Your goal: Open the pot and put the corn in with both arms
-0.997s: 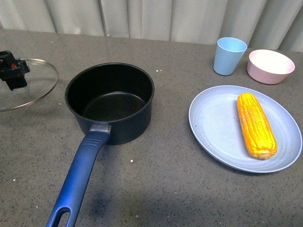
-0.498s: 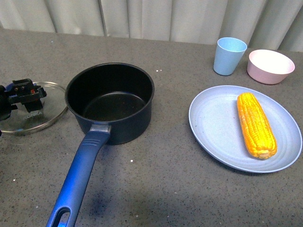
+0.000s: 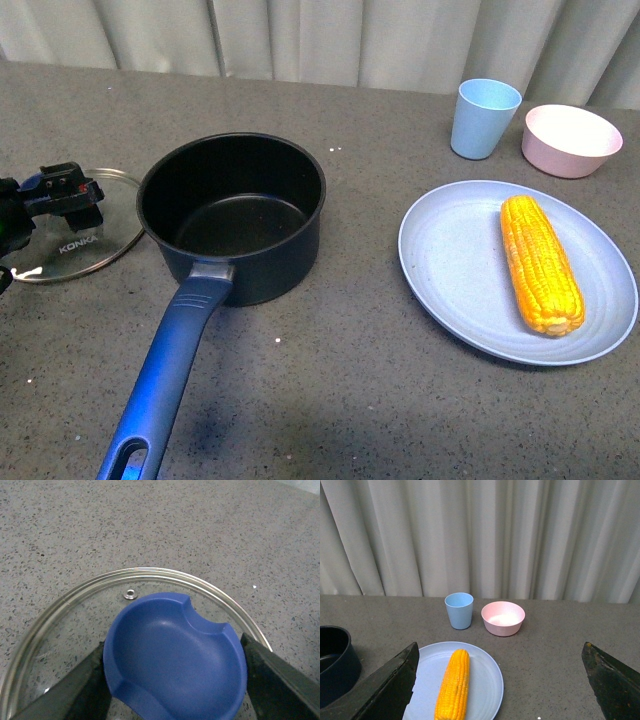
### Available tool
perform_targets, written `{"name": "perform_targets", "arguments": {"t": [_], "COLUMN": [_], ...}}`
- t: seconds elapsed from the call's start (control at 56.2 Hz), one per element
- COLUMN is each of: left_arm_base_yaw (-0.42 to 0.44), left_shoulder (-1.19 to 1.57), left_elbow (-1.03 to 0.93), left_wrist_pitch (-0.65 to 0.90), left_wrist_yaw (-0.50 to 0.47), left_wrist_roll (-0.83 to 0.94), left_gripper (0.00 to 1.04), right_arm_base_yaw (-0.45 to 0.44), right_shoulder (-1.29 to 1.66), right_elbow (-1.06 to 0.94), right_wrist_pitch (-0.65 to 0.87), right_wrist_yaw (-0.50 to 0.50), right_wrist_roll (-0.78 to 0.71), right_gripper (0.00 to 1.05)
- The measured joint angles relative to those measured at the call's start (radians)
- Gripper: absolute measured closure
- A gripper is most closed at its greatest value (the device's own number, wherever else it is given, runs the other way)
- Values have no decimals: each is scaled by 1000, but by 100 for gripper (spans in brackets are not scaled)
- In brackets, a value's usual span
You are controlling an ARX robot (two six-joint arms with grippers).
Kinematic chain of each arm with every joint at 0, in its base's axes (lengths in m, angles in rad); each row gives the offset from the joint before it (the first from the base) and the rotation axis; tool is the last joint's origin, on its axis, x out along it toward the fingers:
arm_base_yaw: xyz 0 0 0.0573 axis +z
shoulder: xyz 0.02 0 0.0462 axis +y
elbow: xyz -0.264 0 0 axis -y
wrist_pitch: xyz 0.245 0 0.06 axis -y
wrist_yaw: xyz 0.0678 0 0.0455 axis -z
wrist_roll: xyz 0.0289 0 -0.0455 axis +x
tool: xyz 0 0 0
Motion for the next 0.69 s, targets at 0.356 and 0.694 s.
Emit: {"name": "perform_targets", "arguments": {"t": [0.356, 0.694], "left_arm_base_yaw": [3, -5], "left_shoulder": [-363, -682], "left_elbow": [-206, -466], "left_wrist_pitch": [-20, 62], "left_wrist_yaw": [-91, -13], "left_wrist_roll": [59, 120], "left_gripper": [7, 19], "right_arm_base_yaw": [0, 0], "right_shoulder": [0, 0], "right_elbow": [0, 0], "right_wrist_pitch": [0, 0], "right_wrist_yaw": [0, 0], "right_wrist_roll": [0, 0], "right_gripper": [9, 9]}}
